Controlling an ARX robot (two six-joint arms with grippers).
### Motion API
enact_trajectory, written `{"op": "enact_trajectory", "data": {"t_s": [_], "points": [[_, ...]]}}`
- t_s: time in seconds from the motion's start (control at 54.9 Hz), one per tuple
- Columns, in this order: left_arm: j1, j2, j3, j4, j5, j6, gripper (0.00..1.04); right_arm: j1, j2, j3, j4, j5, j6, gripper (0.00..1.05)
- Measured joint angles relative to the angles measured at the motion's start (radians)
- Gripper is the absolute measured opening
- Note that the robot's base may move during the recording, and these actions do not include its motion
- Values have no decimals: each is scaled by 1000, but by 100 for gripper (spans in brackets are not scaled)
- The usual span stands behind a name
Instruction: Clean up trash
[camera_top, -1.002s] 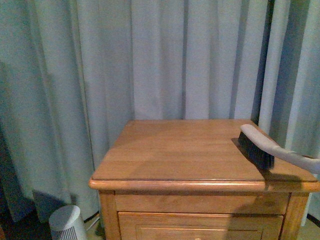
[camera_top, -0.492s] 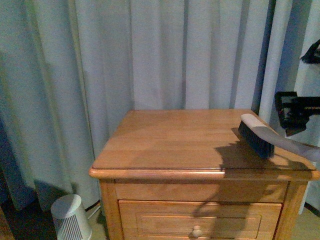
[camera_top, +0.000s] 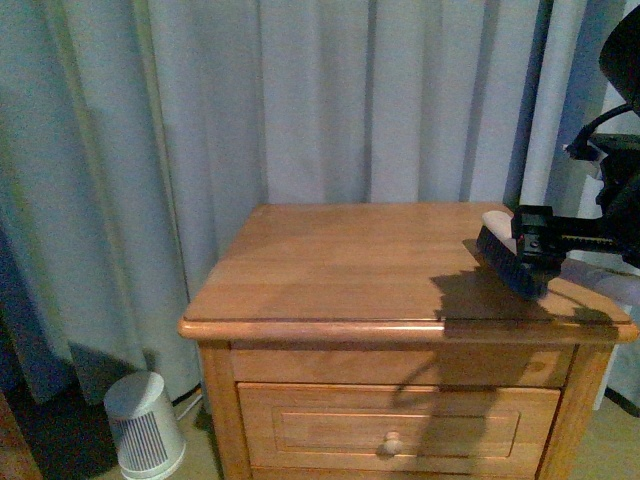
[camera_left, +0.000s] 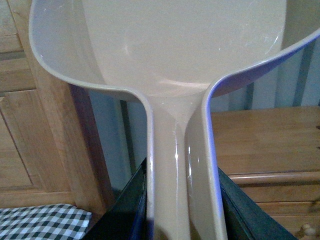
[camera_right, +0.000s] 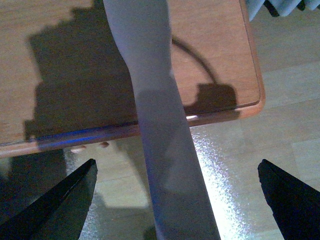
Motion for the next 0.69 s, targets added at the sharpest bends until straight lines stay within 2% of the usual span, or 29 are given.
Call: {"op": "enact_trajectory", "data": {"t_s": [0.255,0.692], "points": [[0,0,0,0,0,0,28,-5,43,12,22,-8,8,96],[0,0,0,0,0,0,28,-23,57,26,33,-21,-2,34]]}}
